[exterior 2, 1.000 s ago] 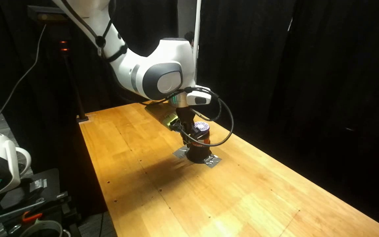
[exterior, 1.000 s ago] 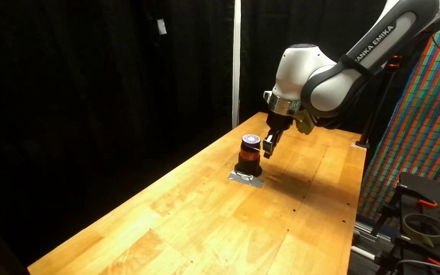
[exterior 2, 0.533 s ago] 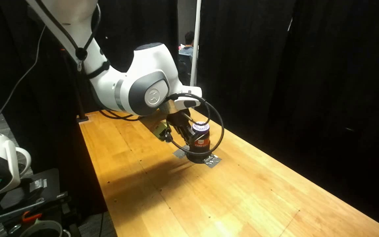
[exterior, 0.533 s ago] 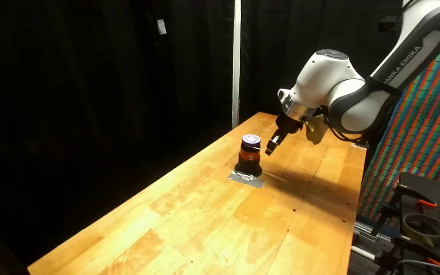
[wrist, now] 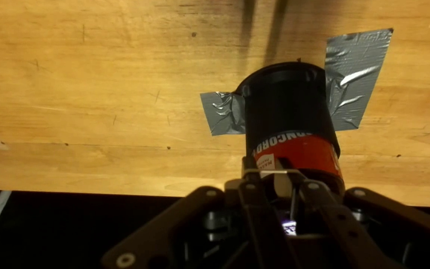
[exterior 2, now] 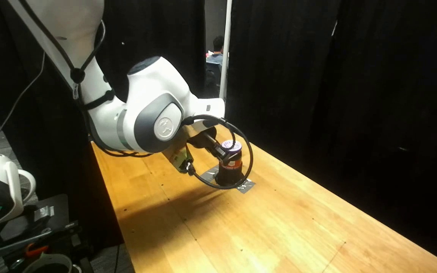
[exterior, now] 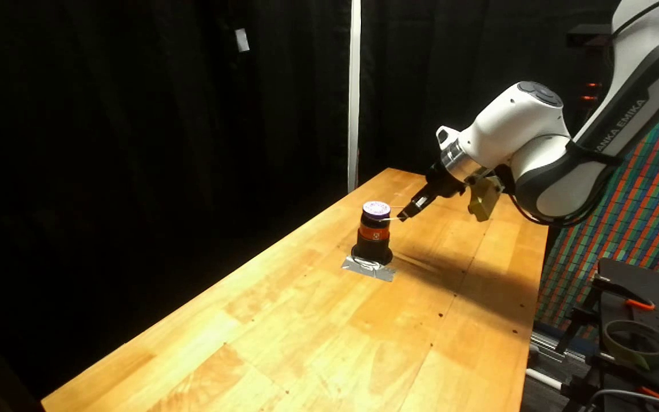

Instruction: Put the elastic band on the brown coffee cup

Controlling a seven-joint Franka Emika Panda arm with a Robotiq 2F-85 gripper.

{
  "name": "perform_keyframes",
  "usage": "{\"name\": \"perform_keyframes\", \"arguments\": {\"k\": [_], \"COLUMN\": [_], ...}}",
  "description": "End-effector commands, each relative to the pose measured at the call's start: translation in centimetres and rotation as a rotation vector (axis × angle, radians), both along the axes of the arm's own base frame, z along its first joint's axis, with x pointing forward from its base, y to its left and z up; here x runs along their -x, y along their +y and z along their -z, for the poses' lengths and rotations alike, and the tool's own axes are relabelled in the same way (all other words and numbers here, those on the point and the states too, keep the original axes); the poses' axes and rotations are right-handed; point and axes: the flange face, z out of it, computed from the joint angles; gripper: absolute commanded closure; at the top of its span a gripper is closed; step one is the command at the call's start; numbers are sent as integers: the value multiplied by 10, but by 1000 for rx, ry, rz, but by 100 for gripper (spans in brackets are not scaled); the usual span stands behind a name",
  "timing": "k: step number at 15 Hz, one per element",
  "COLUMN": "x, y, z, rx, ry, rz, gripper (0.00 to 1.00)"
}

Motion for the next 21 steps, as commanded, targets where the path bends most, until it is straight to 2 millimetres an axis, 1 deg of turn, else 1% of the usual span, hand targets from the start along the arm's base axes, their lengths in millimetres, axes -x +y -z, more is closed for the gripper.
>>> {"name": "perform_keyframes", "arguments": {"k": [1,7,11,18,21], "x": [19,44,52,60,67], "y": [2,19,27,33,39], "z": [11,32,40,43,46], "rx": [-12,-32,-32,-26,-11], "ry": [-71,-193,-276,-389,-446], "rz": [-1,1,61,229,249], "gripper": [78,79,79,79,80]}}
